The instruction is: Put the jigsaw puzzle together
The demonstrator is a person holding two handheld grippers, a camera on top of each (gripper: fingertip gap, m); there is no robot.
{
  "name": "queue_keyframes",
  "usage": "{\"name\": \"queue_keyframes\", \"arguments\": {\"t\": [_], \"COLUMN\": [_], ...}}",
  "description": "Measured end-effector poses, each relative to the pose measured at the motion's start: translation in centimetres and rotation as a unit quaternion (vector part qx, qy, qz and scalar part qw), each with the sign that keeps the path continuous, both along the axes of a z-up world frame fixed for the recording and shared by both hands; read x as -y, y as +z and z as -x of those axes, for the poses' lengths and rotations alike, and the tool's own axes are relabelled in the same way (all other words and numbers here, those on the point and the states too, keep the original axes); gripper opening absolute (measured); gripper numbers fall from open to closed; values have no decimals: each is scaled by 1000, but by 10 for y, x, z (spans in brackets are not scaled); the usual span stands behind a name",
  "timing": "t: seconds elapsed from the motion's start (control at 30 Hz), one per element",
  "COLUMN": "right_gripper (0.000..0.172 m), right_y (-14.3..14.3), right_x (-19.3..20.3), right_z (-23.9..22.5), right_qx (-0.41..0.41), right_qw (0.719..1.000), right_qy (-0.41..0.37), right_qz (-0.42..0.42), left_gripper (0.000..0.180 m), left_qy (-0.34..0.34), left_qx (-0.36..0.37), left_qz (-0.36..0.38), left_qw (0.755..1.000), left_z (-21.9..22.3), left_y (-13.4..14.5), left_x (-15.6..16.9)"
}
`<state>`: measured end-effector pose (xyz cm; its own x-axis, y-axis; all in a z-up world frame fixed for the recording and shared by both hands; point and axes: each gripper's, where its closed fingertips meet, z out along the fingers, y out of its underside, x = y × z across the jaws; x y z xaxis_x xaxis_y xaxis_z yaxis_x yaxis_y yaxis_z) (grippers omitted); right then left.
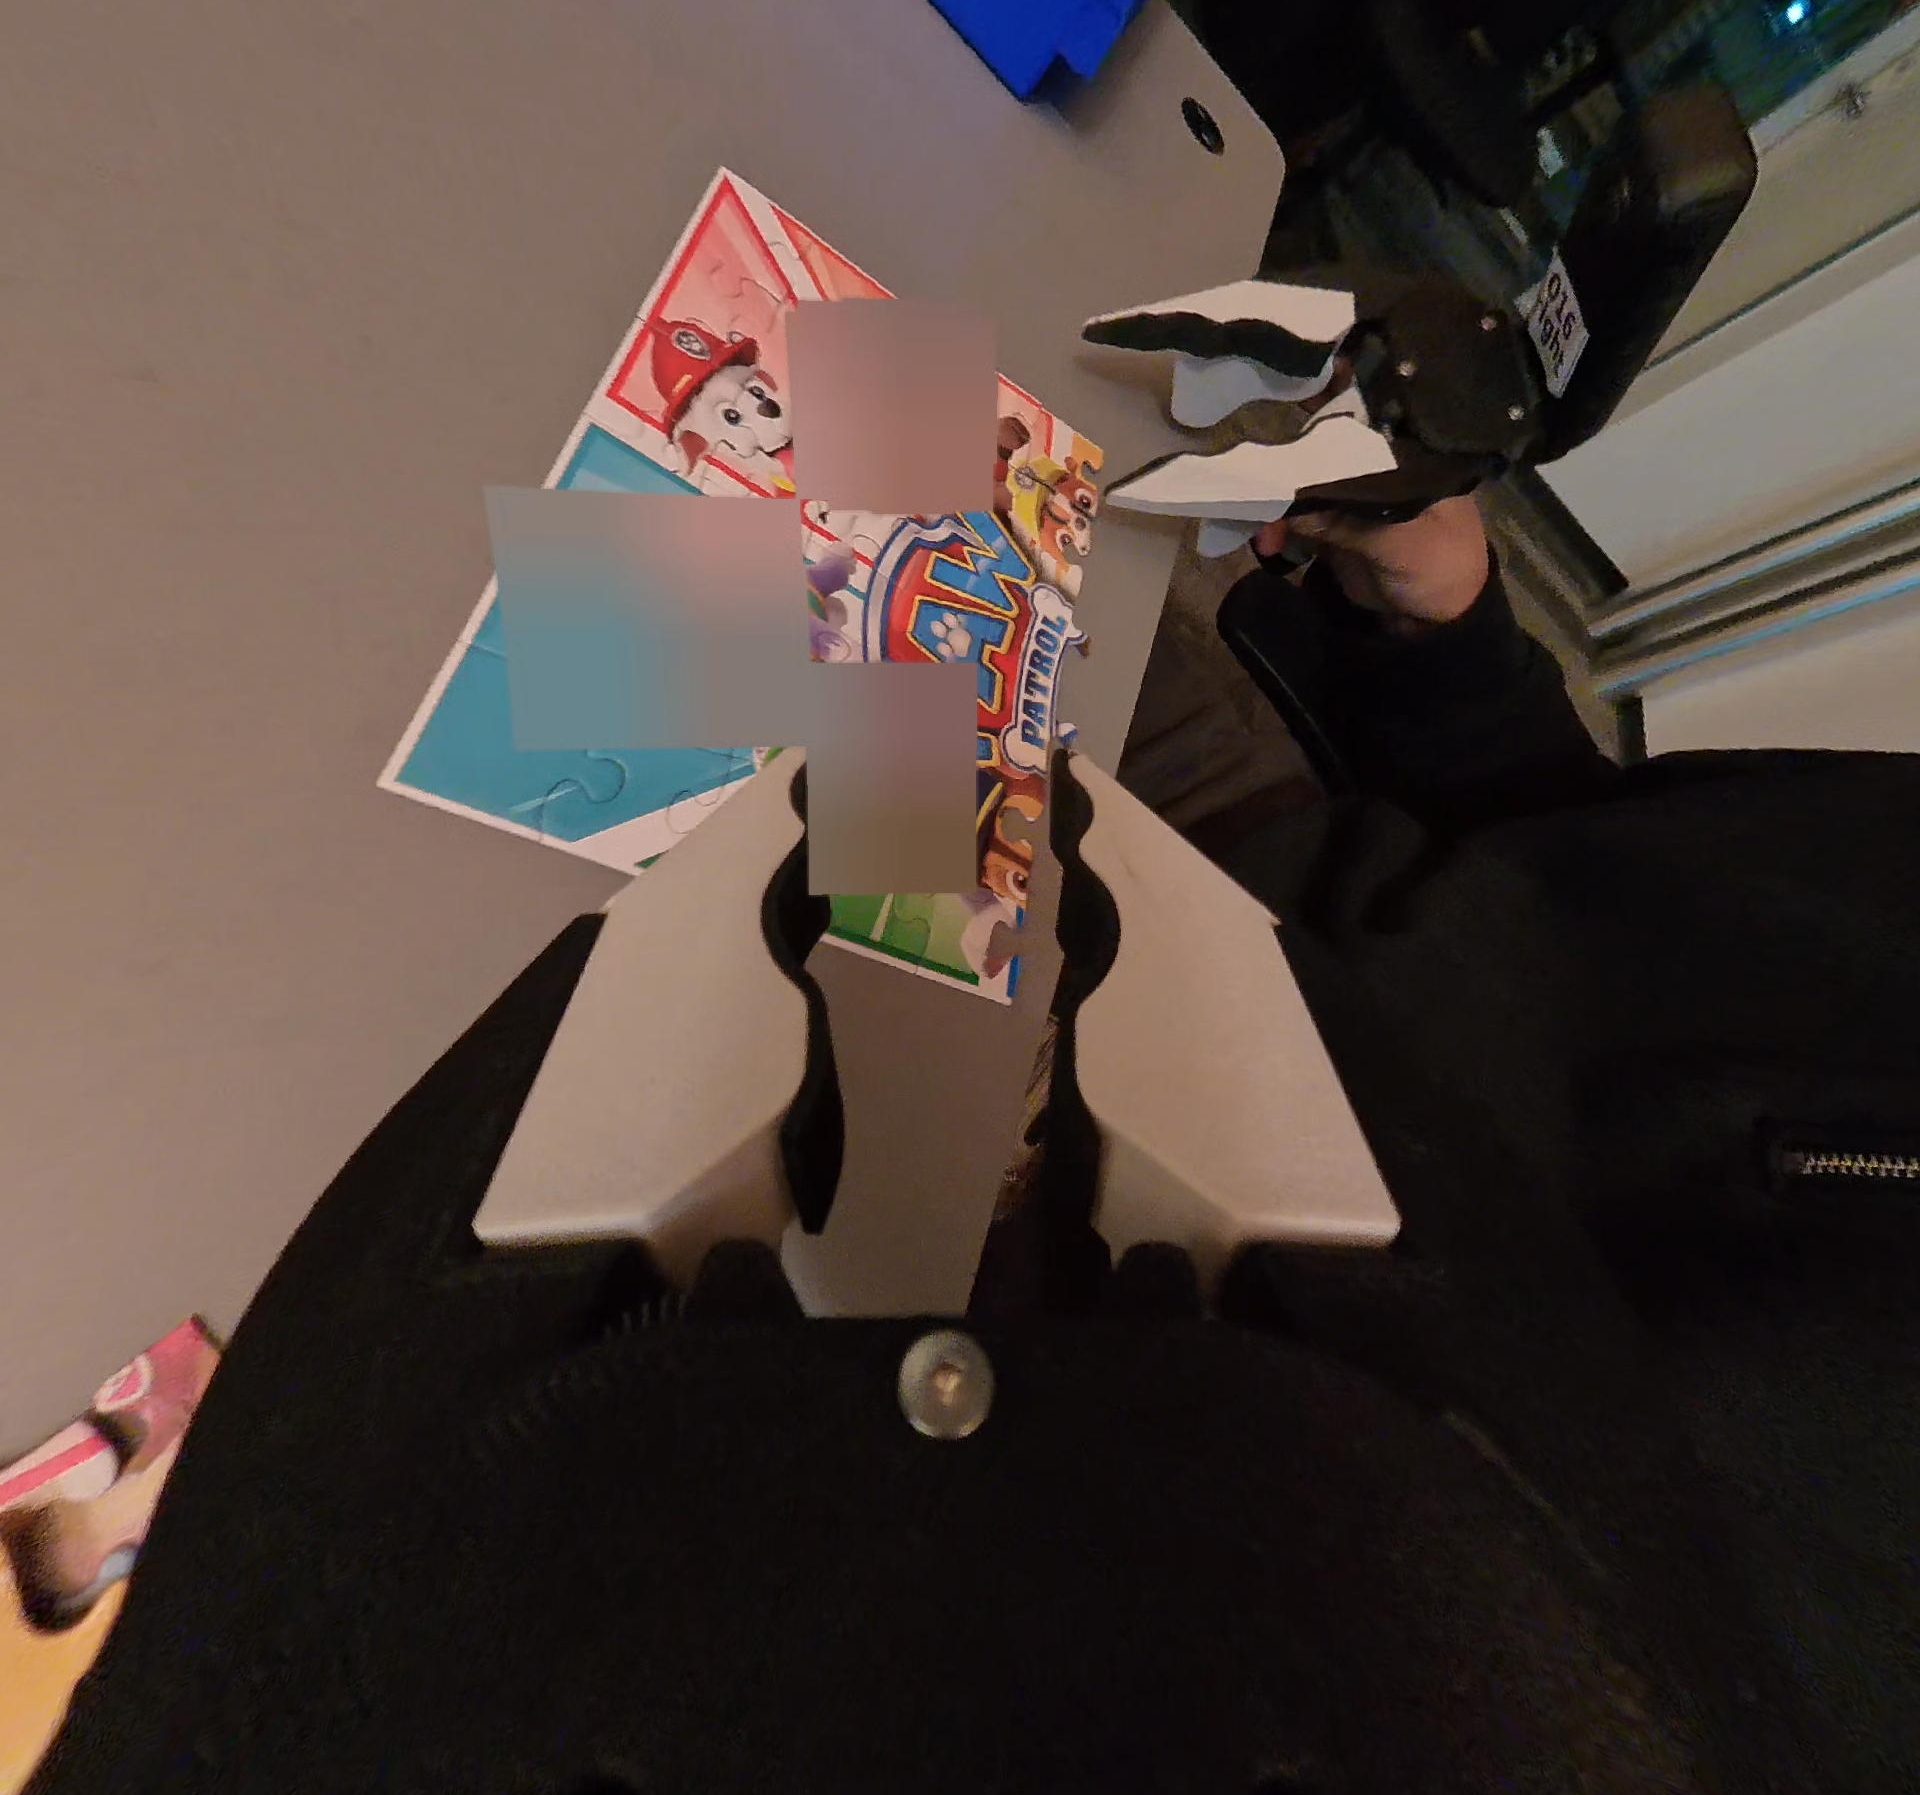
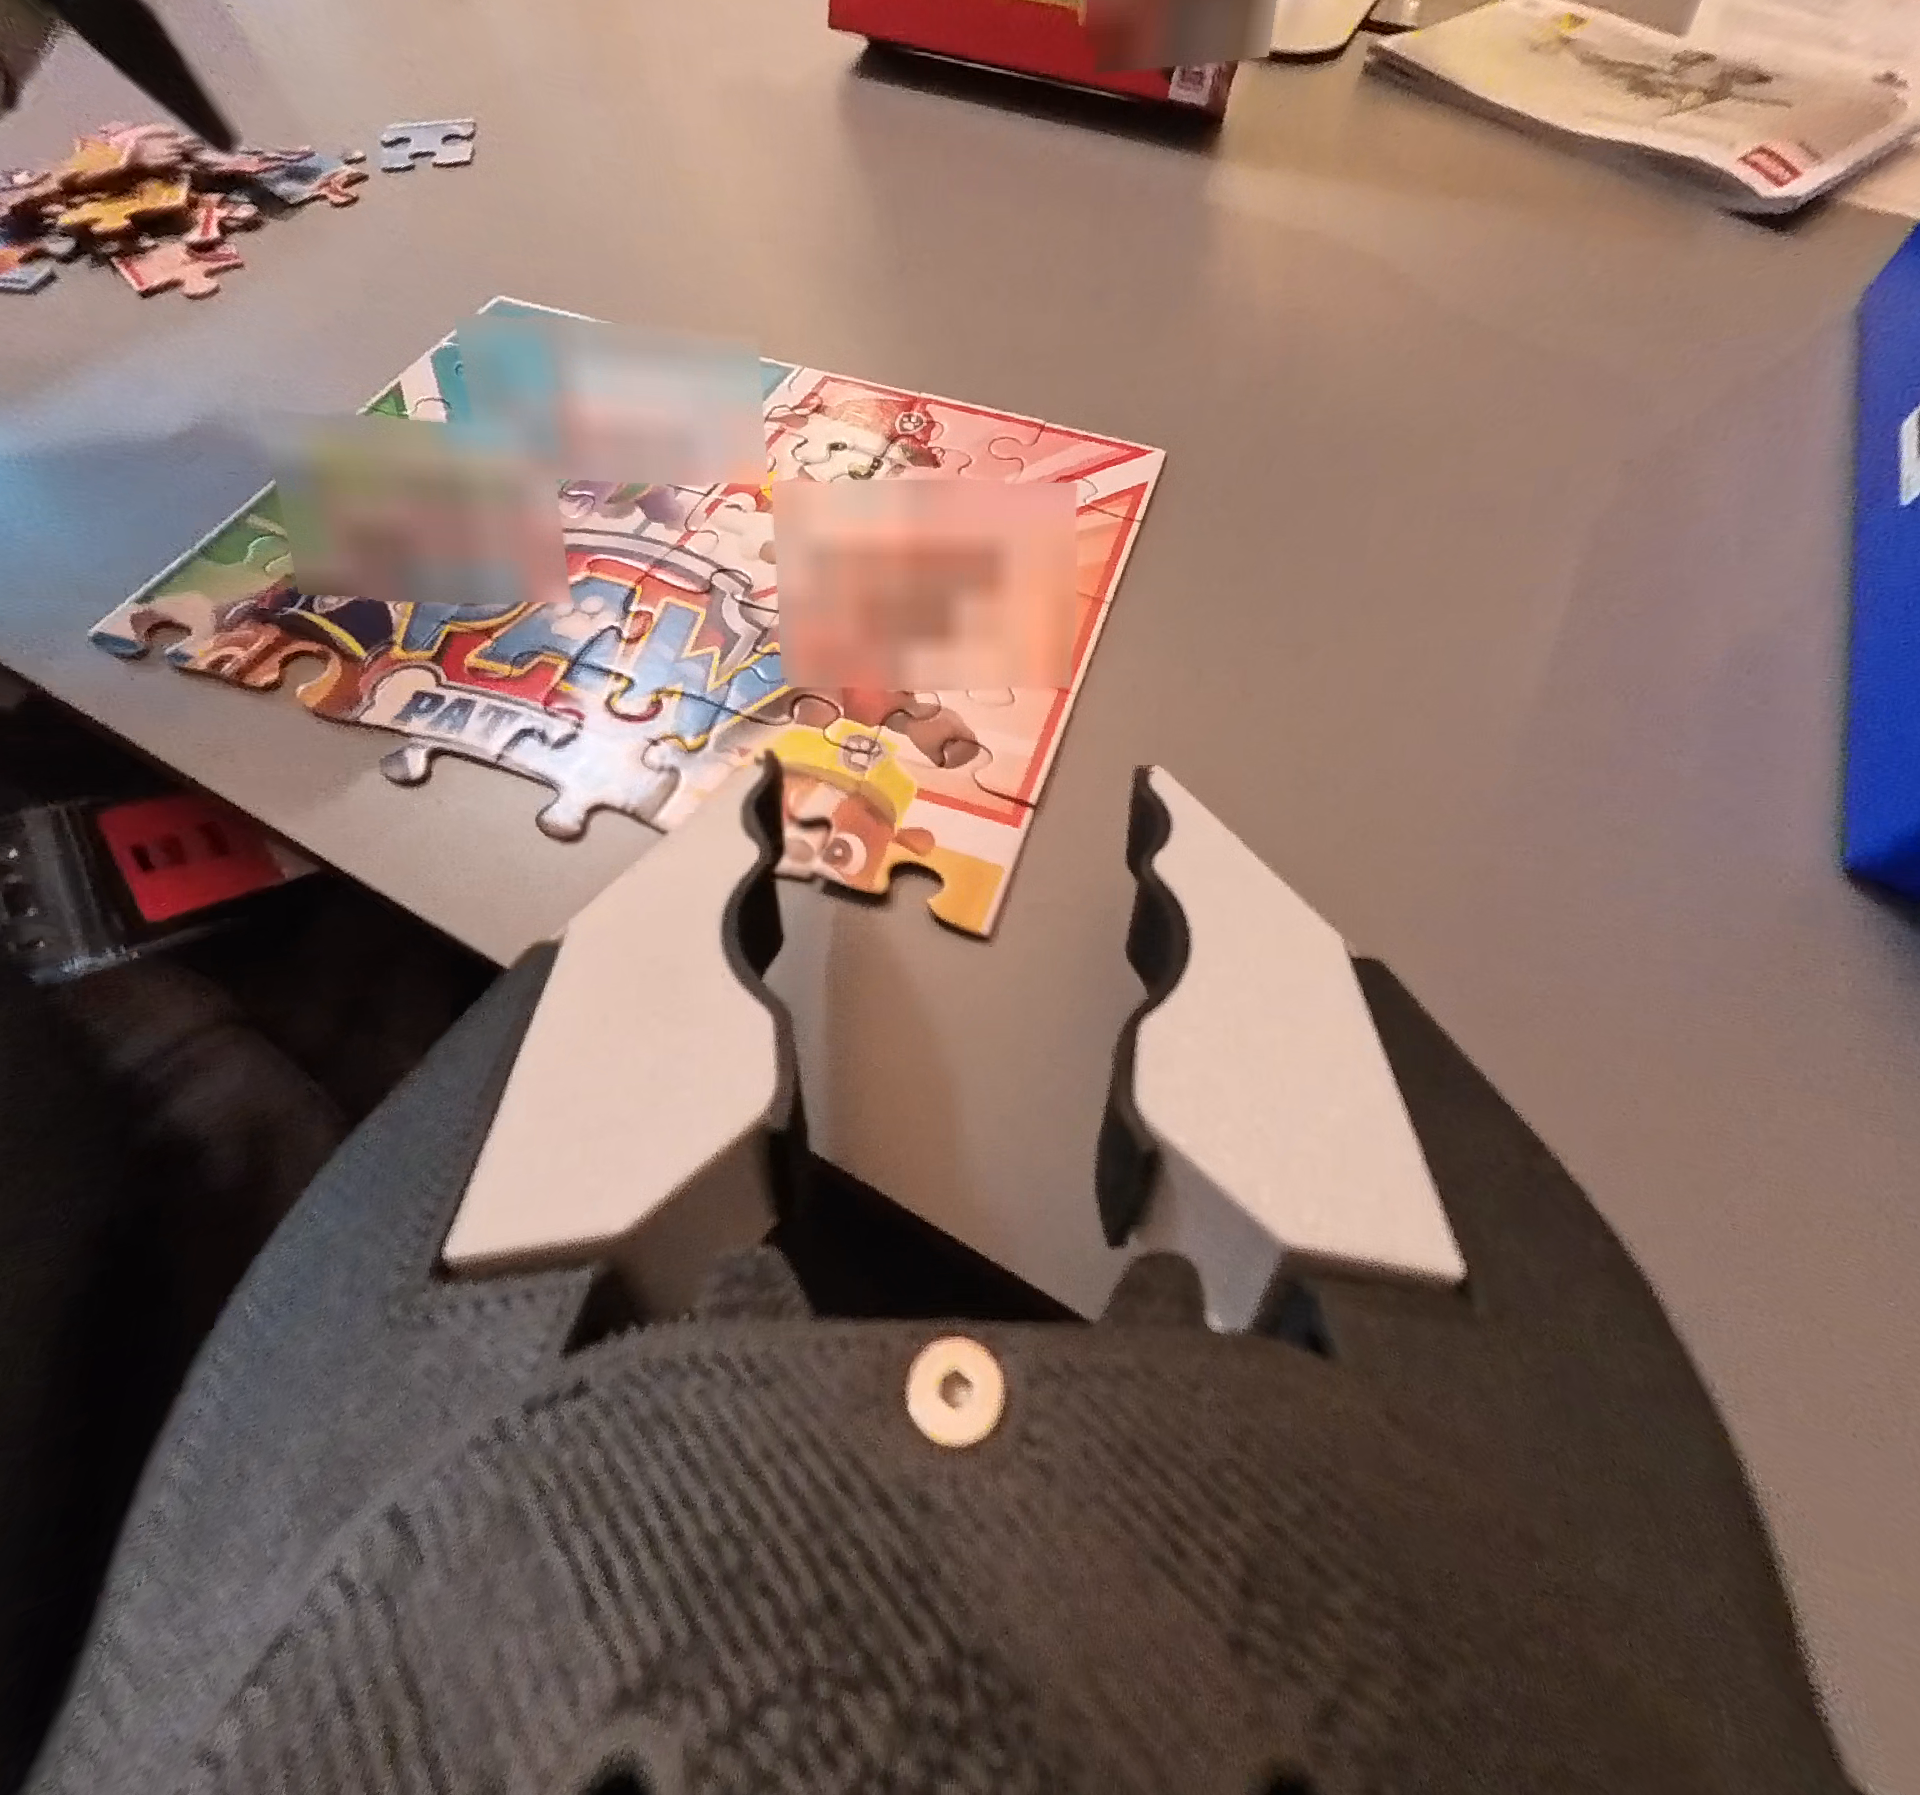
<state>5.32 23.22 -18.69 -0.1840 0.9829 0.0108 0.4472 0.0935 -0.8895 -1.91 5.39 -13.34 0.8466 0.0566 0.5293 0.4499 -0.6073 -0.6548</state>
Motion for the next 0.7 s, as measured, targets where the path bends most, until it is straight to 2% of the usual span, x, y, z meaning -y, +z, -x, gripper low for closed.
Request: {"name": "queue_keyframes", "arguments": {"t": [0.13,0.27,0.5,0.6,0.7], "right_gripper": [78,78,51,32,24], "right_y": [-8,-15,-18,-17,-16], "right_x": [5,12,8,10,8], "right_z": [3,5,2,2,2], "right_qx": [29,52,64,63,60], "right_qw": [999,998,998,998,998], "right_qy": [-18,-20,-17,-8,-8], "right_qz": [-20,4,-22,-16,-19], "left_gripper": [39,40,40,40,40], "left_qy": [-15,-18,-17,-20,-24], "left_qx": [-2,2,-1,-2,-3], "left_qz": [5,5,-4,-4,-3], "left_qw": [1000,1000,1000,1000,1000], "left_z": [-10,-12,-13,-15,-18], "left_y": [-2,-3,3,3,2], "left_x": [-5,-7,-7,-7,-8]}}
